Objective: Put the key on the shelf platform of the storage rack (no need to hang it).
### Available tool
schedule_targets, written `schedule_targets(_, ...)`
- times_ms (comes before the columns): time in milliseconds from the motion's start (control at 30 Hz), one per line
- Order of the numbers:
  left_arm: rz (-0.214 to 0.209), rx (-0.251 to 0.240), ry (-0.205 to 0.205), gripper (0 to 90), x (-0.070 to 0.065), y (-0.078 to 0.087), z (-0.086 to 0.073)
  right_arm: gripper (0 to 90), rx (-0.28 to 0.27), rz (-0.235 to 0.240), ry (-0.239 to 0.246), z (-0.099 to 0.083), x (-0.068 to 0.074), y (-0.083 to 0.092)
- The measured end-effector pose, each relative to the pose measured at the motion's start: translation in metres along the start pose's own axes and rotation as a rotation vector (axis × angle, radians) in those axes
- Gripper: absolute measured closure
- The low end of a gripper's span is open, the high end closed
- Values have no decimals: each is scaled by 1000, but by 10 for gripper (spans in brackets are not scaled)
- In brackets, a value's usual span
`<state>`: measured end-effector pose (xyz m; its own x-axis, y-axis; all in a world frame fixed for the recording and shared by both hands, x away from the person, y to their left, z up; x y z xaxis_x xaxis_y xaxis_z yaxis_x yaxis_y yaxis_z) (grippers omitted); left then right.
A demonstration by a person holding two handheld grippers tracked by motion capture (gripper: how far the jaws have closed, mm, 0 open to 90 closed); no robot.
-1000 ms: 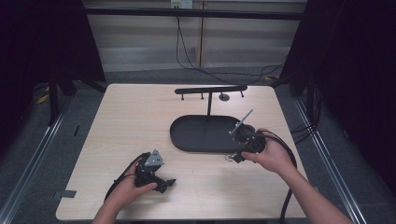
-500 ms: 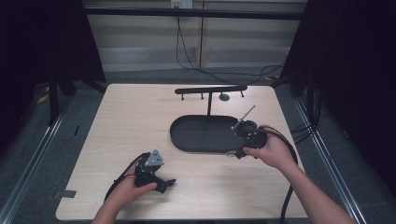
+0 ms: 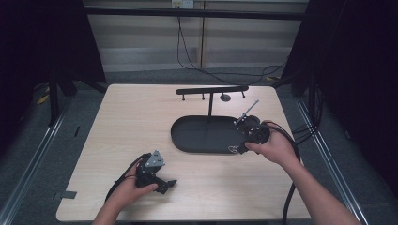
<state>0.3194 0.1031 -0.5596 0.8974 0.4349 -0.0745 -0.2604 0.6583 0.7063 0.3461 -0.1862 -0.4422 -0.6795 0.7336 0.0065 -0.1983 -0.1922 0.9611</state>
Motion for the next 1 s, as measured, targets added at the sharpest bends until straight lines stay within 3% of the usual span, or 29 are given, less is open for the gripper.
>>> schedule_targets(1000, -1, 1, -1, 26, 0, 0, 0, 686, -32, -43, -62, 17, -21, 2)
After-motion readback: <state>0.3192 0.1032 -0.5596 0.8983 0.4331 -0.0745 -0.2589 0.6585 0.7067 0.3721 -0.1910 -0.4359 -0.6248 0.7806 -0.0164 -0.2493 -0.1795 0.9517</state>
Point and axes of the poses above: each handheld gripper's, and its own axes: y roughly backward along the jaws, z roughly out of its top, x roughly to its left, the point moved 7 cm from there along -y, roughly forward along the jaws, and after that the axes turned 4 degrees about -z, right-handed, at the moved point
